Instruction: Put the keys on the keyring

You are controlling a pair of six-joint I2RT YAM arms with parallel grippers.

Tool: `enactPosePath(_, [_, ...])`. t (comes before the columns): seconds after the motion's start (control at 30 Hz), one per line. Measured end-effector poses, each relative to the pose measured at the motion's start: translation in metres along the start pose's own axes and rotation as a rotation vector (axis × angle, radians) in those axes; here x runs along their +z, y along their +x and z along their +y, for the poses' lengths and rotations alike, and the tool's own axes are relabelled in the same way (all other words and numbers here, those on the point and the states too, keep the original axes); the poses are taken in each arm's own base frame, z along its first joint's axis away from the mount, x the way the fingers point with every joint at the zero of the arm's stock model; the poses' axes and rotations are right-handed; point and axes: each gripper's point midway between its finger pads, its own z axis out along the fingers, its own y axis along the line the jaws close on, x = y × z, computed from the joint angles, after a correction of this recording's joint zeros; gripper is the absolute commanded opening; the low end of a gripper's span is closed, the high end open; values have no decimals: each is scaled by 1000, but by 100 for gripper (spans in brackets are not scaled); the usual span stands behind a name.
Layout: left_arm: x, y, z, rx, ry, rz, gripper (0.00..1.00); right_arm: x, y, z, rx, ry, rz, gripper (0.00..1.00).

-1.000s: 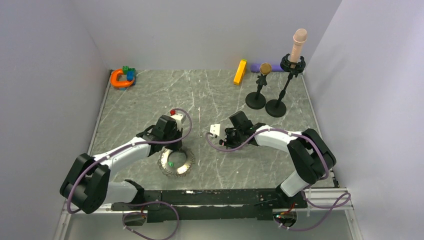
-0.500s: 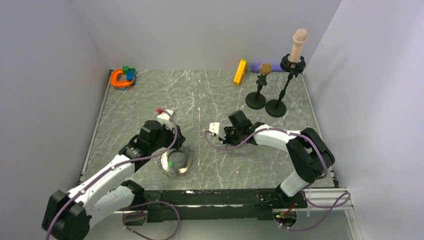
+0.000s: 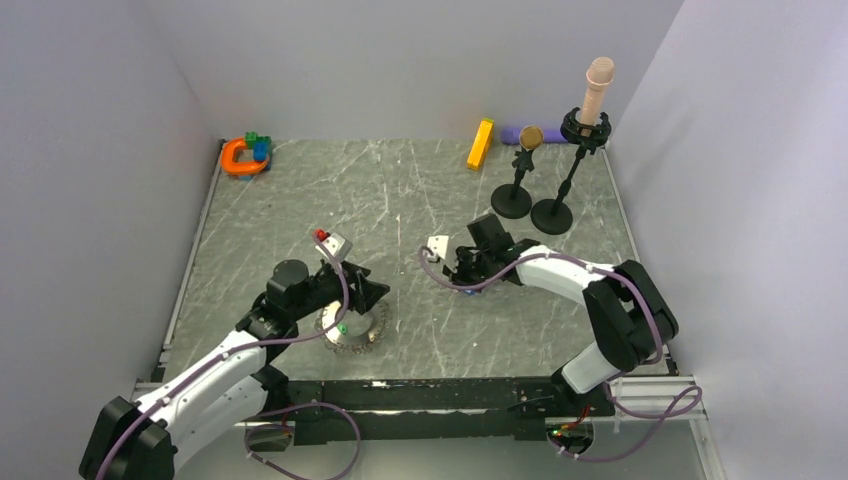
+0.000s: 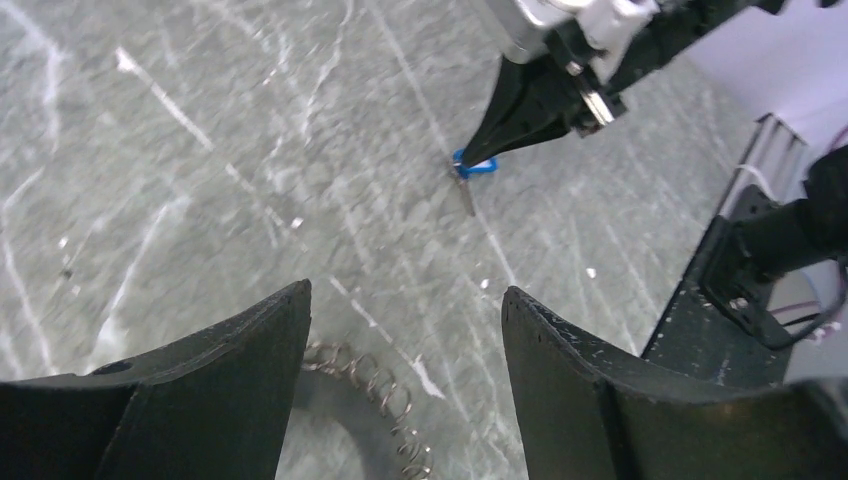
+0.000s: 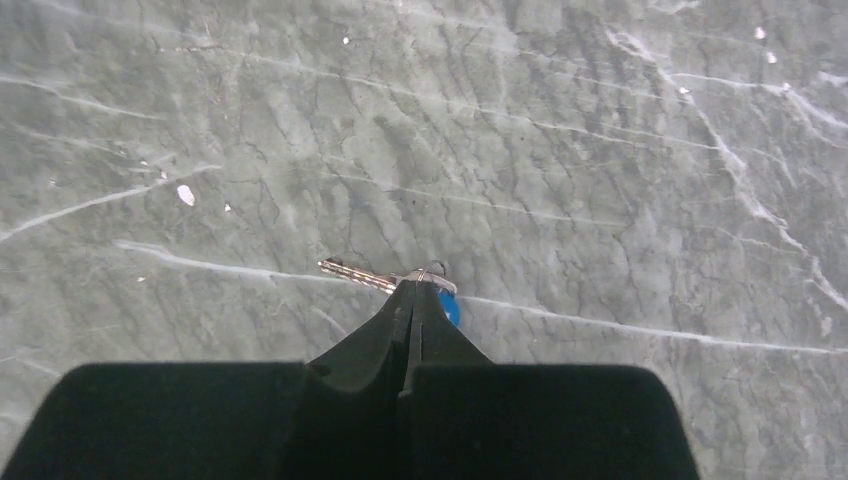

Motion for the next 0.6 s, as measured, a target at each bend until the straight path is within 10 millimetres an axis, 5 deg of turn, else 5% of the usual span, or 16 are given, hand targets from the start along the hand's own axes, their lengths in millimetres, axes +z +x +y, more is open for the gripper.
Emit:
enactPosePath(0.23, [4, -22, -30, 58, 177, -87, 76, -22, -22, -4, 63, -39, -129, 0])
enactPosePath(0.5, [16, -19, -49, 89, 317, -84, 75, -50, -63, 5, 75, -166, -270, 2])
enactPosePath(0.6, [20, -12, -50, 85, 334, -56, 76, -56, -74, -3, 67, -160, -273, 38])
